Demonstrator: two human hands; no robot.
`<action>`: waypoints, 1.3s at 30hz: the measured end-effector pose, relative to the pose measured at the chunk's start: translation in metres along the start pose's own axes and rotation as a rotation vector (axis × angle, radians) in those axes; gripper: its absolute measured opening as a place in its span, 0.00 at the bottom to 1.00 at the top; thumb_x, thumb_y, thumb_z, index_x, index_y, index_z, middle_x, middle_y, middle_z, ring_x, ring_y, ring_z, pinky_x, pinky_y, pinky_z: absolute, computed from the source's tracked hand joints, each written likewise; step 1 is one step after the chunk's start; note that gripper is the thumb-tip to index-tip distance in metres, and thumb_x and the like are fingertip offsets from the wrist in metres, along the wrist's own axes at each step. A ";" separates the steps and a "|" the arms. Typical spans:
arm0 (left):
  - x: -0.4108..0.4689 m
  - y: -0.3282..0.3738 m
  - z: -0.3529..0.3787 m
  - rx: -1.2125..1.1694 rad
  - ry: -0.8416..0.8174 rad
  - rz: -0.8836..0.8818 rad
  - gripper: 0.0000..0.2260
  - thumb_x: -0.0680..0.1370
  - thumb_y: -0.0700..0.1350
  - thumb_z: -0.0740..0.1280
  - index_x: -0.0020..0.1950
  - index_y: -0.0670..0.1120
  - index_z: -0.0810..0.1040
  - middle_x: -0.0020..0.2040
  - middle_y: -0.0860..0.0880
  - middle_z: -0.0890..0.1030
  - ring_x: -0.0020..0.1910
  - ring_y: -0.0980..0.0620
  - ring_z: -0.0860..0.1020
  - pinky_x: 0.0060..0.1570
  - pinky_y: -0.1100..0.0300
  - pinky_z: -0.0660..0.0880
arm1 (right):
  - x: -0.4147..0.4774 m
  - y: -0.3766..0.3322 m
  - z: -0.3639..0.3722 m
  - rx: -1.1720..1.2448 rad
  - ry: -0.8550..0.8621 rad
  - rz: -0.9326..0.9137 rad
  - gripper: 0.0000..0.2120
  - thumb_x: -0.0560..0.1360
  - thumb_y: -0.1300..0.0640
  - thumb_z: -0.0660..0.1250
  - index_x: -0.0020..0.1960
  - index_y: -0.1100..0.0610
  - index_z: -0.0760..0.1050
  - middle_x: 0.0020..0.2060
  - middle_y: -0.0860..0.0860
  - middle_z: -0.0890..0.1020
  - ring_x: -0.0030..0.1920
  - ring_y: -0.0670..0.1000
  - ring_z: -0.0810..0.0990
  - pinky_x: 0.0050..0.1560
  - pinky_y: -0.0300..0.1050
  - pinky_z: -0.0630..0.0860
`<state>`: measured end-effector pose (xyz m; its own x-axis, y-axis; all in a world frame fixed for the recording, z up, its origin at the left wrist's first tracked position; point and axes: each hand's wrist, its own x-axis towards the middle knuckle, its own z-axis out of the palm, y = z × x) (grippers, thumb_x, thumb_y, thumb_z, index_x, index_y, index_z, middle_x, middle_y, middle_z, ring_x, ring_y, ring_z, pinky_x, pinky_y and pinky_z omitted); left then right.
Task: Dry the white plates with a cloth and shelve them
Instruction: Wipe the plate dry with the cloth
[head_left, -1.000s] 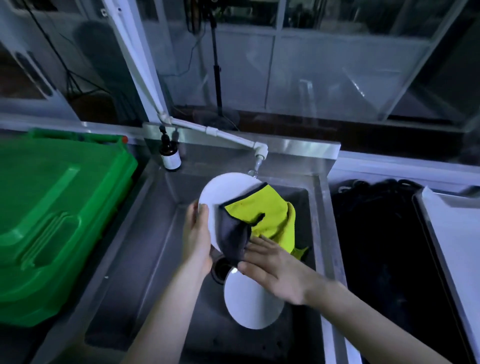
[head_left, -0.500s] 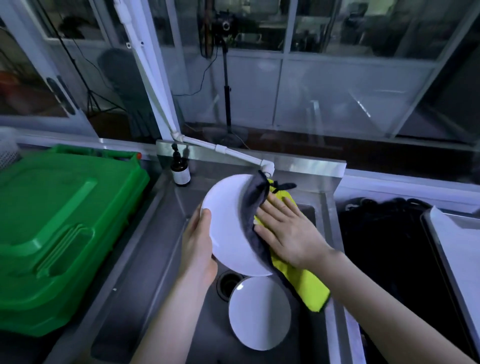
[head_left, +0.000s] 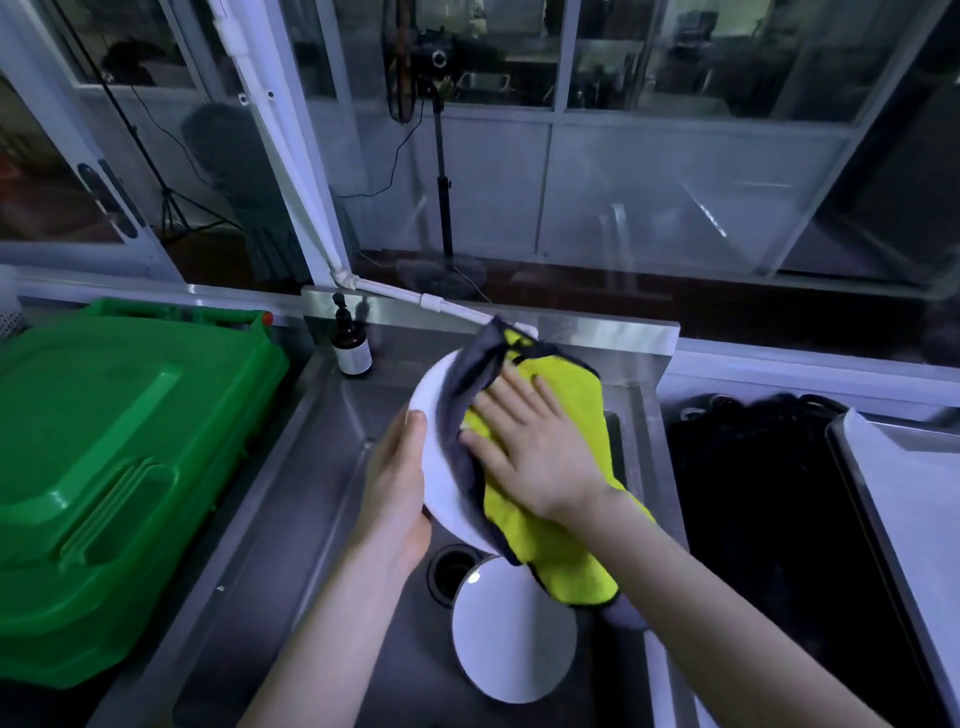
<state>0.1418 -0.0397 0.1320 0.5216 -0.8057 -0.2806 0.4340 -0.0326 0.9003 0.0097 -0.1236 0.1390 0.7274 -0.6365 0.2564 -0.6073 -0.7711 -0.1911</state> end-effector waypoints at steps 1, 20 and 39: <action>0.000 -0.002 -0.003 -0.005 0.001 0.020 0.14 0.85 0.49 0.61 0.50 0.55 0.86 0.51 0.55 0.87 0.47 0.58 0.85 0.39 0.64 0.80 | 0.004 0.004 -0.002 -0.002 0.013 0.095 0.26 0.82 0.41 0.51 0.77 0.49 0.62 0.78 0.46 0.57 0.79 0.49 0.47 0.77 0.55 0.46; -0.001 0.019 0.013 -0.028 0.061 -0.043 0.17 0.84 0.55 0.60 0.63 0.46 0.80 0.61 0.46 0.84 0.60 0.48 0.82 0.60 0.49 0.79 | 0.001 -0.010 -0.013 0.031 -0.028 -0.142 0.27 0.82 0.40 0.48 0.76 0.49 0.63 0.78 0.46 0.57 0.78 0.47 0.45 0.78 0.52 0.43; -0.017 -0.002 0.021 0.011 0.021 0.042 0.14 0.86 0.48 0.56 0.66 0.53 0.78 0.66 0.50 0.81 0.64 0.53 0.79 0.64 0.54 0.74 | 0.006 0.001 -0.014 0.014 -0.107 0.059 0.26 0.83 0.41 0.47 0.79 0.46 0.52 0.79 0.43 0.50 0.79 0.46 0.40 0.77 0.52 0.39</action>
<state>0.1164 -0.0379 0.1419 0.5547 -0.7936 -0.2498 0.4038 -0.0057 0.9148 0.0092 -0.1282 0.1537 0.7211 -0.6781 0.1421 -0.6459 -0.7322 -0.2161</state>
